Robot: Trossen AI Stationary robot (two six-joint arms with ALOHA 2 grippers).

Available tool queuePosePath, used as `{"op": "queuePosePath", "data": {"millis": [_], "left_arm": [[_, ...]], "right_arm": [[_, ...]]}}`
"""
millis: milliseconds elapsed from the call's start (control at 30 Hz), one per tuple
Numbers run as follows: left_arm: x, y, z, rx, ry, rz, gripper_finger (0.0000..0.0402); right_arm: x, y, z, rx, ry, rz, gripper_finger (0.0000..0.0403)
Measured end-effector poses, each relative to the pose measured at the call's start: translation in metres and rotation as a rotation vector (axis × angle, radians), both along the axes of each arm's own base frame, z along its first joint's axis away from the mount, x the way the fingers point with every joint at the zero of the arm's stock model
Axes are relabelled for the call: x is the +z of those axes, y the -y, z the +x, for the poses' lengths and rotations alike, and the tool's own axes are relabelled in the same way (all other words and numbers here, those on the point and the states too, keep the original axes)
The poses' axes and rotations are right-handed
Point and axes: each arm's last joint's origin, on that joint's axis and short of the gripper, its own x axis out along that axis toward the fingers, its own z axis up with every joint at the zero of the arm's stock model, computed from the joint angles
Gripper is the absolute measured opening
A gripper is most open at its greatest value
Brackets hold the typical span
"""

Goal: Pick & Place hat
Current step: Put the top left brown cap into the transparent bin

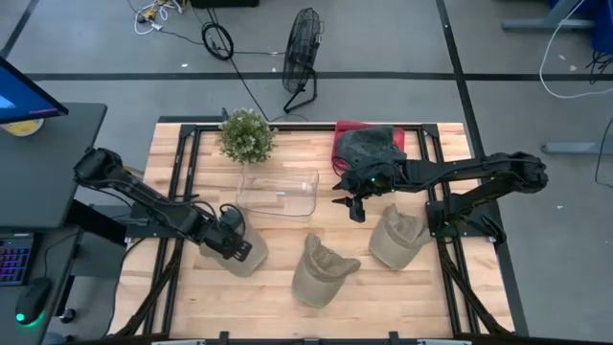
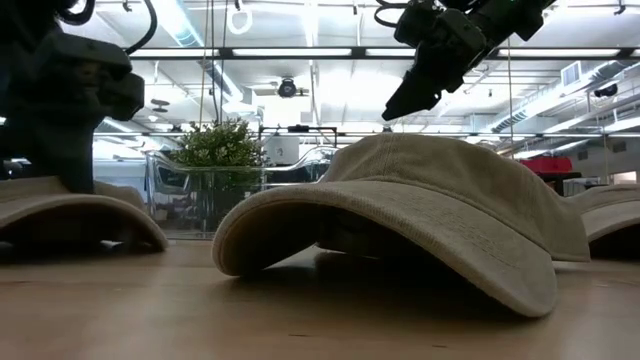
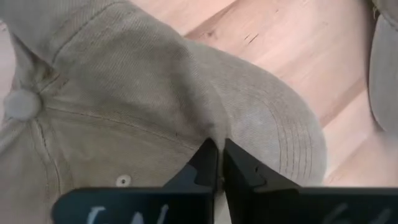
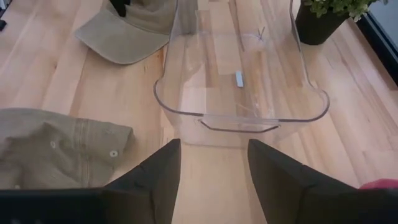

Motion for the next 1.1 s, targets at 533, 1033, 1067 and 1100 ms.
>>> {"op": "queuePosePath", "data": {"millis": [533,1033,1067,1100], "left_arm": [[0.124,0.042,0.030,-0.075,0.507,0.177,0.0007],[0.124,-0.064,0.075,0.259,0.412,0.483,0.0012],[0.119,-0.070,0.077,0.295,0.395,0.479,0.0012],[0.113,-0.075,0.079,0.332,0.382,0.478,0.0012]], "right_arm": [[0.000,0.000,0.000,0.000,-0.003,0.000,0.0192],[0.001,0.000,0.000,-0.012,0.008,0.014,0.0192],[0.001,0.000,0.000,-0.012,0.008,0.015,0.0192],[0.001,0.000,0.000,-0.012,0.008,0.015,0.0192]]}}
